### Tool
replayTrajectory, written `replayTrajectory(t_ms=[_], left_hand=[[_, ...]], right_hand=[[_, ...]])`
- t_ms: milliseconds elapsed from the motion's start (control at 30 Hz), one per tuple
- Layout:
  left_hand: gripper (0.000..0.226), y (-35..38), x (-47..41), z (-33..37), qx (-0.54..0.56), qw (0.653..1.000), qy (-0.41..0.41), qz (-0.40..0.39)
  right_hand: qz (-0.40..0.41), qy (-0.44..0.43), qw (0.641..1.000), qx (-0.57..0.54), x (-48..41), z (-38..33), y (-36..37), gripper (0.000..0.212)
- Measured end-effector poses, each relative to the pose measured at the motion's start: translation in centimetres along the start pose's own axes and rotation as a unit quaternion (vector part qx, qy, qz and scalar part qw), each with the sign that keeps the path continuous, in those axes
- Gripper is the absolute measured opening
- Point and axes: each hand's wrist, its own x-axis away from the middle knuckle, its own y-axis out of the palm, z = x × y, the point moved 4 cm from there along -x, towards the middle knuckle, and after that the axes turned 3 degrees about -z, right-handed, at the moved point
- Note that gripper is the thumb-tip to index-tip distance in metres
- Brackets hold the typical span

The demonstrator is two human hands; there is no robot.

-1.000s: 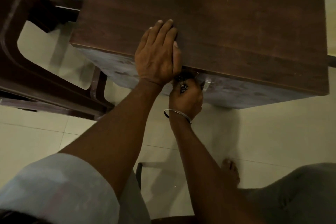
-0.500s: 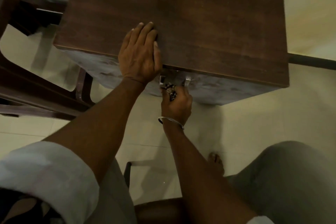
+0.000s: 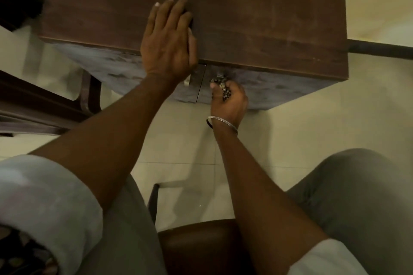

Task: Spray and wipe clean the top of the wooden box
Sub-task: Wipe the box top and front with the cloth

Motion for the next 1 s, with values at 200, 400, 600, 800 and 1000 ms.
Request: replayTrajectory(t_ms=[200,400,600,800,1000], left_hand=[[0.041,0.5,0.2,0.0,0.003,0.998,0.001,0.063],[0.042,0.6,0.2,-0.2,0.015,0.998,0.002,0.057],[0.042,0.6,0.2,-0.3,0.018,0.998,0.006,0.055],[0.043,0.5,0.2,-0.2,0.026,0.998,0.0,0.053],[0.042,0.8,0.2,-0.4,0.009,0.998,0.006,0.062]], right_hand=[[-0.014,-0.045,0.997,0.067,0.3,0.8,0.7,0.024],[-0.039,-0.065,0.993,0.096,-0.1,1.4,1.0,0.017],[-0.049,0.013,0.999,-0.018,-0.7,0.7,0.8,0.021],[-0.056,-0.046,0.997,0.042,-0.6,1.3,0.8,0.022],[-0.013,-0.155,0.973,0.172,-0.9,2.1,0.9,0.013]])
